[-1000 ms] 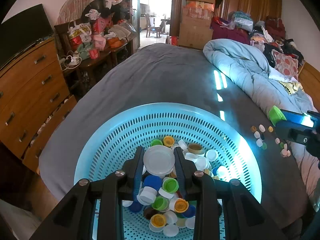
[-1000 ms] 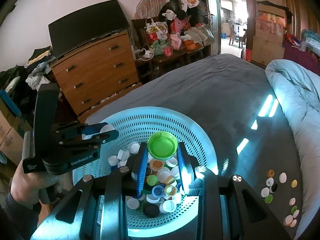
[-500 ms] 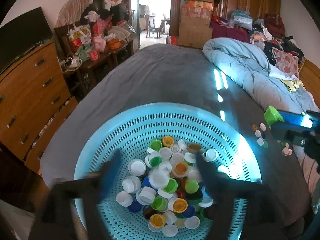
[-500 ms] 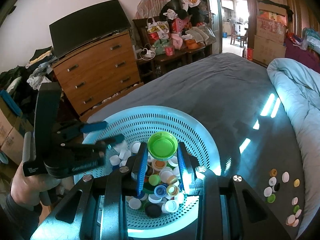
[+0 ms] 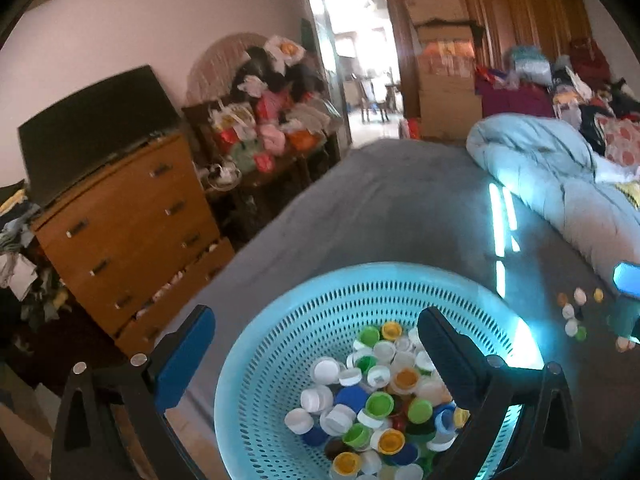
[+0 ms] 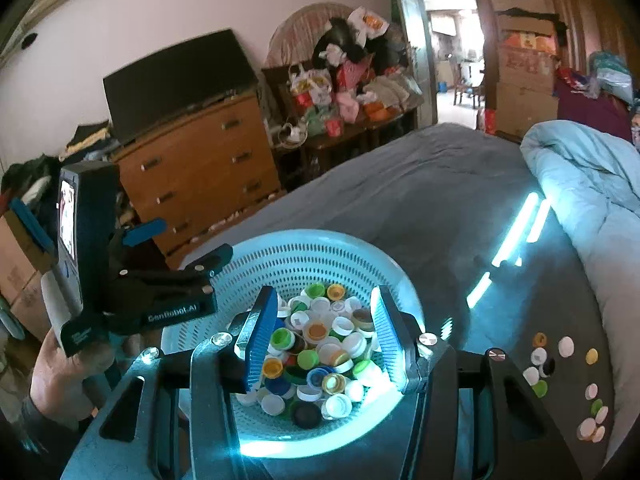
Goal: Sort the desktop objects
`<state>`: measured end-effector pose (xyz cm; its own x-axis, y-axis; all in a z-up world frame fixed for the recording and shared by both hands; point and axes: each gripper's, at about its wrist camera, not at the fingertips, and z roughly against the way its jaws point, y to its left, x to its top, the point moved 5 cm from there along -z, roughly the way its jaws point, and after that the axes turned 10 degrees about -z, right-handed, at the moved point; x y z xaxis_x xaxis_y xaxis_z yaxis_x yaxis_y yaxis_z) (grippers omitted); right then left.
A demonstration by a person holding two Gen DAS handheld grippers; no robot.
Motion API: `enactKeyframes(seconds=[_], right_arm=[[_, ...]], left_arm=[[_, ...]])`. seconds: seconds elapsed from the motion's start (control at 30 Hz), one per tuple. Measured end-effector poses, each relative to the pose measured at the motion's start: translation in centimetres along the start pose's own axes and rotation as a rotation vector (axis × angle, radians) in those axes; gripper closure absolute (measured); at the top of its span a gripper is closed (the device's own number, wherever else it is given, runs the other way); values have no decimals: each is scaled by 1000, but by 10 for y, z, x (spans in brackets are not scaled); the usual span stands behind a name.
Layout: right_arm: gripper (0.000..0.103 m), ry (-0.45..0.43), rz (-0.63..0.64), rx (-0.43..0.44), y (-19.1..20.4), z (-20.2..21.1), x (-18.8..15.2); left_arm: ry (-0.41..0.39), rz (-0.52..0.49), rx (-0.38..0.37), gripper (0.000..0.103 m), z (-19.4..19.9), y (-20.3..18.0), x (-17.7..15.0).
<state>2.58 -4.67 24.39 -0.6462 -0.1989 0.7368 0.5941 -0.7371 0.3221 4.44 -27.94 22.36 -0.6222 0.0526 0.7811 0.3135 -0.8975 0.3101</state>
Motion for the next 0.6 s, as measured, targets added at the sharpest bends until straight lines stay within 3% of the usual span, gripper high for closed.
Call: enactKeyframes(seconds=[0.03,0.1,0.13,0.17,0.27,0.6], right_arm=[[59,-16,-2,-2,-3,9,-4],[58,-39,1,-22,-10,23,-13],[58,-49,1,-39,-16,30,-20],[57,-52,-3,-51,-20,36,-26],[57,-48,-39,-81,-41,50,-51],[57,5,-240,-211,-142,99,-141]], left_arm=[[-8,2,44,0,5,2,-1],[-33,-15,257,0,20,6,1],[-29,-25,322,0,26,6,1],[-30,-26,331,0,29,4,1],[-68,21,192,0,43,-4,4],[-138,-93,136,0,85,-68,22]])
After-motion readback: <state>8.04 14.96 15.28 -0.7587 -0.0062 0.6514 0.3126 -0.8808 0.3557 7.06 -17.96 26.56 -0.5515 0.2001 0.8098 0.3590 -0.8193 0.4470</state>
